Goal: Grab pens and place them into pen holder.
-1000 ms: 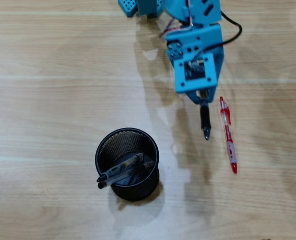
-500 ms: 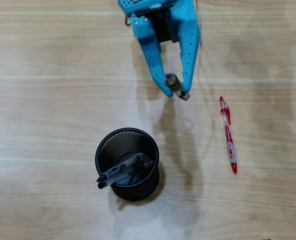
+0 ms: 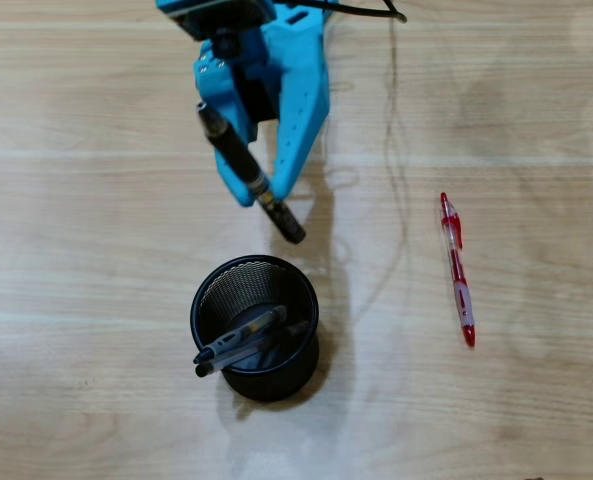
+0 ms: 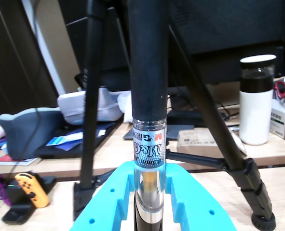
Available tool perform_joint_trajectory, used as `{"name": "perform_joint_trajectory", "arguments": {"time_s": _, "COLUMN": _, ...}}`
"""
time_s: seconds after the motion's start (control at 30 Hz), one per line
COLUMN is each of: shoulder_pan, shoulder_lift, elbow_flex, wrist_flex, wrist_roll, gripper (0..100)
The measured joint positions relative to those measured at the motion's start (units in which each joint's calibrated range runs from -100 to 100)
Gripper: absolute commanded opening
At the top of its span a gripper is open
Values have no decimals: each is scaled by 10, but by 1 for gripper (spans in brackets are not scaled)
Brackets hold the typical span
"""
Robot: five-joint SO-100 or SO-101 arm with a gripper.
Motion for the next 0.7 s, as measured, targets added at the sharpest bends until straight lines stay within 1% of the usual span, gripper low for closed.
{"name": "perform_joint_trajectory", "arguments": {"time_s": 0.2, "shoulder_pan": 10, "shoulder_lift": 45, "elbow_flex": 41, "wrist_flex": -128, "wrist_roll": 15, "gripper": 2}}
{"name": "perform_joint_trajectory", "arguments": {"time_s": 0.3, "shoulder_pan": 9, "shoulder_lift": 62, "elbow_flex": 53, "wrist_flex": -164, "wrist_roll": 19, "gripper": 2}}
{"name": "perform_joint_trajectory", "arguments": {"time_s": 0.7, "shoulder_pan": 6, "shoulder_lift": 118, "elbow_flex": 107, "wrist_flex": -180, "wrist_roll": 20, "gripper": 2}}
